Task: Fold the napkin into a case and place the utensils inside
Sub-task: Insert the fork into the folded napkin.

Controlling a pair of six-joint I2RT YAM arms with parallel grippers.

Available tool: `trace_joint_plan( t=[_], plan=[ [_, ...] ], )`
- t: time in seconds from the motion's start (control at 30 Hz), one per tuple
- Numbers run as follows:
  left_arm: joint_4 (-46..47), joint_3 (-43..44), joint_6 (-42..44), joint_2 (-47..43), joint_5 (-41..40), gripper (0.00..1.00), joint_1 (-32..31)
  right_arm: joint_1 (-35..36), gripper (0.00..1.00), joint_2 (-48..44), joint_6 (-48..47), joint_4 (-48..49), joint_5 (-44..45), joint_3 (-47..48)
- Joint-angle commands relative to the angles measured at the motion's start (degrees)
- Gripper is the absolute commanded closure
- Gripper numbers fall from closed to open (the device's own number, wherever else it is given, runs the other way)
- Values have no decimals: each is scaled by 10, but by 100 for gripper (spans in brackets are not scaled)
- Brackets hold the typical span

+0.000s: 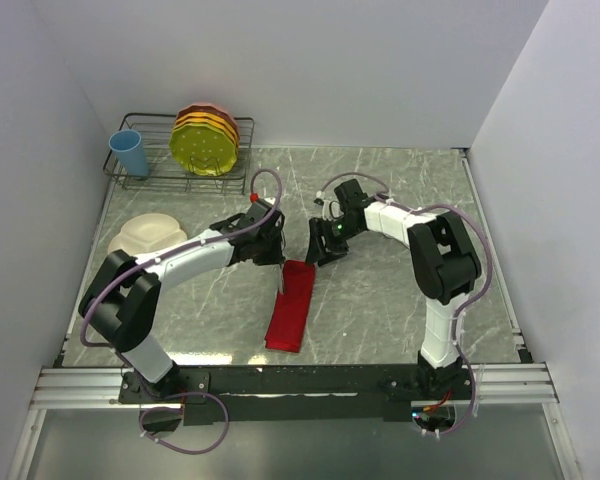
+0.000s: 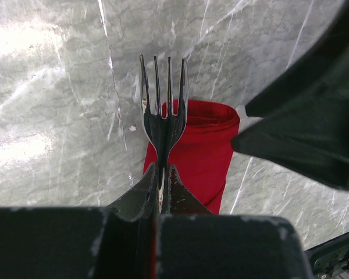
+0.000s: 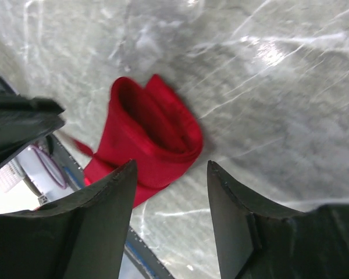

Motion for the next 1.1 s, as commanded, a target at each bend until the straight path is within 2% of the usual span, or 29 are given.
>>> trace_joint_plan(
  t=[0.0,0.47,0.7,0.8,0.9,1.07],
  plan=[
    [30,-8,-14,-24,-11,99,-7,11,42,12,-7,35,11,18],
    [19,4,0,21,-8,99,-29,13,59,37,13,50,37,17],
    [-7,20,8,37,5,99,-43,13,58,40,21,52,40,12],
    [-16,20,10,35,7,99,-50,13,60,41,26,54,45,10],
    [-18,17,9,32,4,99,-55,14,68,43,31,56,44,11],
    [-28,16,11,35,8,99,-61,14,69,46,32,57,49,13]
  ],
)
